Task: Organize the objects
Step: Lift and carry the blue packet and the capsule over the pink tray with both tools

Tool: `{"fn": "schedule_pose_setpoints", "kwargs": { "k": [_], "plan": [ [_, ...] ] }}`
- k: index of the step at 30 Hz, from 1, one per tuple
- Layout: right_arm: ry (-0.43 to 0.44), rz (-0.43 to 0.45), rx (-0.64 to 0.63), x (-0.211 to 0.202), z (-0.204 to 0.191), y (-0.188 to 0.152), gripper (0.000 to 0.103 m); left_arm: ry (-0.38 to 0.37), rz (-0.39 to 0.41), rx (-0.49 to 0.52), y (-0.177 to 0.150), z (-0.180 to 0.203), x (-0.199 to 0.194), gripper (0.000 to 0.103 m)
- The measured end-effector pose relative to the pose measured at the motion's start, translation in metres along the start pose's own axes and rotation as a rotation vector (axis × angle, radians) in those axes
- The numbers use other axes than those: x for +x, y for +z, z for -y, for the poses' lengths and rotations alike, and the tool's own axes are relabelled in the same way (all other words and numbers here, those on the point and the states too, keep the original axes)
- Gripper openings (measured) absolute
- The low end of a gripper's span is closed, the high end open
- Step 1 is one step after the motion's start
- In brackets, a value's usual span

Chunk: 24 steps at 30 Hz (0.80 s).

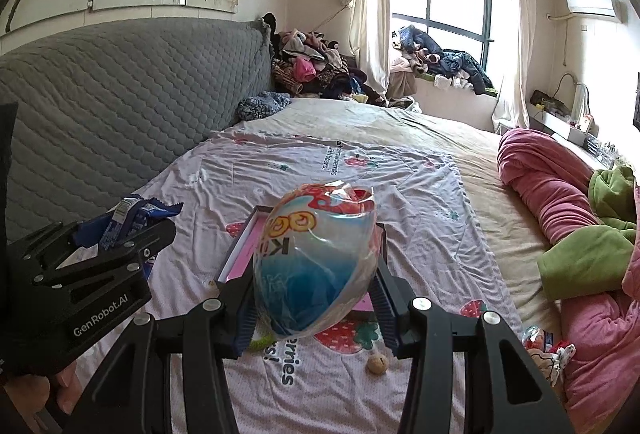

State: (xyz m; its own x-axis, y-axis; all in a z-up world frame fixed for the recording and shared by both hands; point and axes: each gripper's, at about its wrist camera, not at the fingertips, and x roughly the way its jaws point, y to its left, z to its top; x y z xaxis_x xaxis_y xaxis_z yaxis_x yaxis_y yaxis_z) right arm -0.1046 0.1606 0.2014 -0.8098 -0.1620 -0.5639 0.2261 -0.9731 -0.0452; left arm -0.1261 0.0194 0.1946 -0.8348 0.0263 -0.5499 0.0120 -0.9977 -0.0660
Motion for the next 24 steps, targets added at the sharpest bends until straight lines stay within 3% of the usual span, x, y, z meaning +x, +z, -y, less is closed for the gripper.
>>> {"fn": "schedule_pose_setpoints", "kwargs": {
  "k": [24],
  "plan": [
    [-0.003,-0.009,-0.006,0.060,0.008,0.016,0.050,0.003,-0.018,0.014,0.022,0.007,0.073,0.053]
  ]
}}
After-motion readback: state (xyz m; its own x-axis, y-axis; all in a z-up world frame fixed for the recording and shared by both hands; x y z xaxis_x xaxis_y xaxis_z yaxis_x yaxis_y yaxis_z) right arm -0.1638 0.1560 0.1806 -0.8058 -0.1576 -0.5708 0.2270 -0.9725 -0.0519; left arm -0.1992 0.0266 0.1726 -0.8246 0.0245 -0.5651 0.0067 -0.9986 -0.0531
